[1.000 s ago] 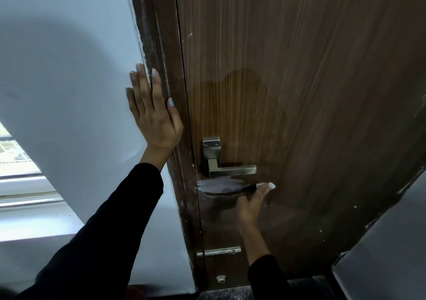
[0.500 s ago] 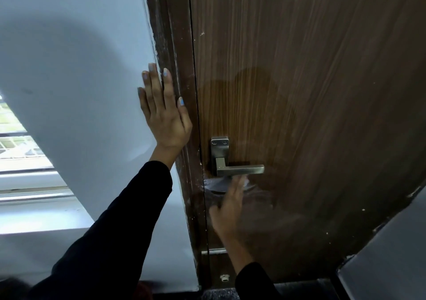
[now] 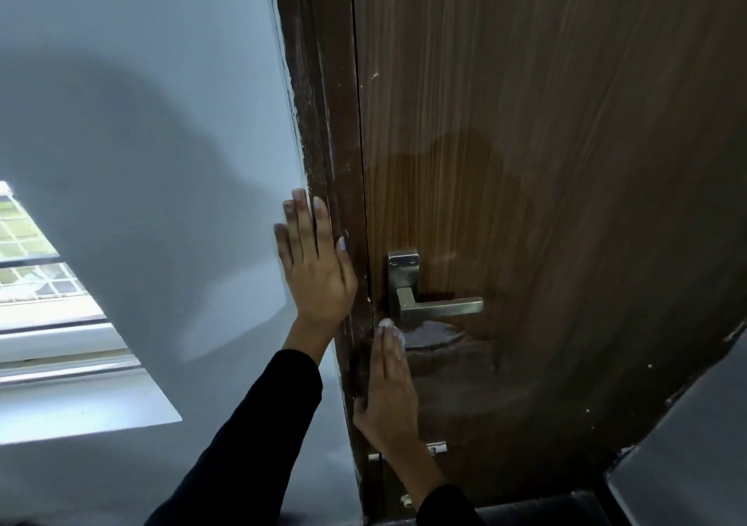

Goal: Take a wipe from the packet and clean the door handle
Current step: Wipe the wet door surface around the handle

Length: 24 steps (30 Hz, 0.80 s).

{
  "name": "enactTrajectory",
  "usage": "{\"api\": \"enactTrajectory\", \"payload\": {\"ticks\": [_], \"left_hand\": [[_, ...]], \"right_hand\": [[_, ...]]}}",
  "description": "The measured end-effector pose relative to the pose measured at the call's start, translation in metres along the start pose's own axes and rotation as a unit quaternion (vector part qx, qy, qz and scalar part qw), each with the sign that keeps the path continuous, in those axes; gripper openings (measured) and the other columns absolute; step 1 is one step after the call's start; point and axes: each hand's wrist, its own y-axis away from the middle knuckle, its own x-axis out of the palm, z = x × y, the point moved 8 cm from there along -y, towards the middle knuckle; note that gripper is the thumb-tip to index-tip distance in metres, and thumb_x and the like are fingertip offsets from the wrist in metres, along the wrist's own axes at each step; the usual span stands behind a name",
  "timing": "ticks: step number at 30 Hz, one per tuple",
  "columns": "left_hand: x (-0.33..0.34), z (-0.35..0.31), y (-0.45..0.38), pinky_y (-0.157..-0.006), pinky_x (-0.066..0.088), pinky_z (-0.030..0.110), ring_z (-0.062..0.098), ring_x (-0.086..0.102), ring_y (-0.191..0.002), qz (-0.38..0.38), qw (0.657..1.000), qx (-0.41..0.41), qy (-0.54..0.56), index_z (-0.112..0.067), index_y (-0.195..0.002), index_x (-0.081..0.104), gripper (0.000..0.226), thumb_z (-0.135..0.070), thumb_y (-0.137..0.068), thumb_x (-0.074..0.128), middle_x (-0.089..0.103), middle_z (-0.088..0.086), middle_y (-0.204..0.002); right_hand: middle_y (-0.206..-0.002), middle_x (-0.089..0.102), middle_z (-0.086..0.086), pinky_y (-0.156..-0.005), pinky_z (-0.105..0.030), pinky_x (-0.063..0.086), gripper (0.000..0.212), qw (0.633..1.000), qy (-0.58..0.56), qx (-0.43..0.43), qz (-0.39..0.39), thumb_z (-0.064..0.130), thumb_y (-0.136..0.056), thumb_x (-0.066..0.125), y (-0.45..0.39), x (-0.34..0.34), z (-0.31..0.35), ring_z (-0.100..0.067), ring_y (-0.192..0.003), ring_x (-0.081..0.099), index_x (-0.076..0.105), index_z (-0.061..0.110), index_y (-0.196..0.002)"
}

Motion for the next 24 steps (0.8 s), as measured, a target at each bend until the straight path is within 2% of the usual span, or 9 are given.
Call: {"api": "enactTrajectory", "payload": {"ticks": [4,7,10,14,17,19,21,24], "left_hand": [[-0.004,0.000,0.002,-0.120,0.003,0.039,0.029,0.011,-0.145,0.009,1.000,0.000,0.017,-0.008,-0.149,0.014,0.058,-0.018,-0.096,0.036,0.021,0.018,-0.155],[-0.004,0.004,0.008,-0.120,0.003,0.039,0.026,0.007,-0.146,0.030,0.999,0.007,0.025,-0.008,-0.149,0.014,0.061,-0.015,-0.095,0.041,0.016,0.015,-0.156],[-0.004,0.007,0.014,-0.120,0.003,0.038,0.023,0.004,-0.146,0.048,0.998,0.021,0.033,-0.008,-0.149,0.011,0.065,-0.013,-0.093,0.043,0.010,0.012,-0.155],[-0.004,0.011,0.019,-0.119,0.004,0.040,0.023,0.005,-0.146,0.069,0.996,0.030,0.037,-0.012,-0.150,0.006,0.063,-0.018,-0.093,0.033,0.009,0.011,-0.155],[-0.003,0.011,0.026,-0.119,0.005,0.040,0.023,0.006,-0.146,0.079,0.996,0.024,0.041,-0.012,-0.149,0.007,0.064,-0.015,-0.091,0.035,0.010,0.011,-0.155],[-0.002,0.012,0.031,-0.119,0.005,0.041,0.026,0.008,-0.145,0.086,0.995,0.019,0.043,-0.011,-0.149,0.008,0.068,-0.012,-0.089,0.041,0.010,0.011,-0.155],[-0.002,0.013,0.035,-0.118,0.004,0.041,0.029,0.010,-0.145,0.096,0.994,0.019,0.040,-0.011,-0.148,0.007,0.070,-0.011,-0.088,0.043,0.009,0.012,-0.155],[0.000,0.012,0.038,-0.119,0.004,0.042,0.029,0.008,-0.145,0.109,0.993,0.026,0.041,-0.011,-0.149,0.003,0.064,-0.015,-0.093,0.034,0.006,0.011,-0.155]], "right_hand": [[-0.154,-0.004,-0.004,-0.116,-0.037,0.009,0.107,0.999,-0.004,-0.008,-0.033,0.020,-0.071,0.071,-0.006,-0.002,0.015,-0.021,-0.143,-0.003,-0.005,0.012,-0.146],[-0.156,0.002,-0.006,-0.116,-0.037,0.010,0.100,0.995,-0.011,-0.044,-0.084,0.012,-0.072,0.065,-0.027,-0.015,0.039,-0.019,-0.144,-0.001,-0.001,0.011,-0.147],[-0.156,0.002,-0.005,-0.116,-0.035,0.010,0.099,0.992,-0.023,-0.035,-0.122,0.010,-0.073,0.062,-0.043,-0.025,0.046,-0.018,-0.144,-0.001,-0.003,0.012,-0.148],[-0.156,0.005,-0.006,-0.118,-0.030,0.005,0.100,0.995,0.003,-0.038,-0.089,0.006,-0.070,0.064,-0.029,-0.002,0.031,-0.017,-0.144,0.001,0.002,0.011,-0.148],[-0.156,-0.002,-0.001,-0.118,-0.032,0.004,0.105,0.998,0.028,-0.006,-0.053,0.011,-0.071,0.069,-0.008,0.025,0.009,-0.017,-0.144,-0.002,-0.002,0.015,-0.148],[-0.155,-0.005,0.000,-0.116,-0.035,0.008,0.108,0.998,0.010,0.036,-0.058,0.013,-0.071,0.071,-0.001,0.030,-0.004,-0.018,-0.143,-0.003,-0.005,0.016,-0.147],[-0.155,0.000,-0.003,-0.114,-0.039,0.014,0.107,0.994,-0.011,0.069,-0.084,0.011,-0.071,0.070,-0.001,0.023,-0.011,-0.021,-0.143,0.000,-0.005,0.015,-0.147],[-0.155,0.006,-0.008,-0.113,-0.040,0.015,0.107,0.993,-0.012,0.062,-0.096,0.005,-0.066,0.068,-0.008,0.017,-0.004,-0.024,-0.143,0.004,-0.001,0.012,-0.147]]}}
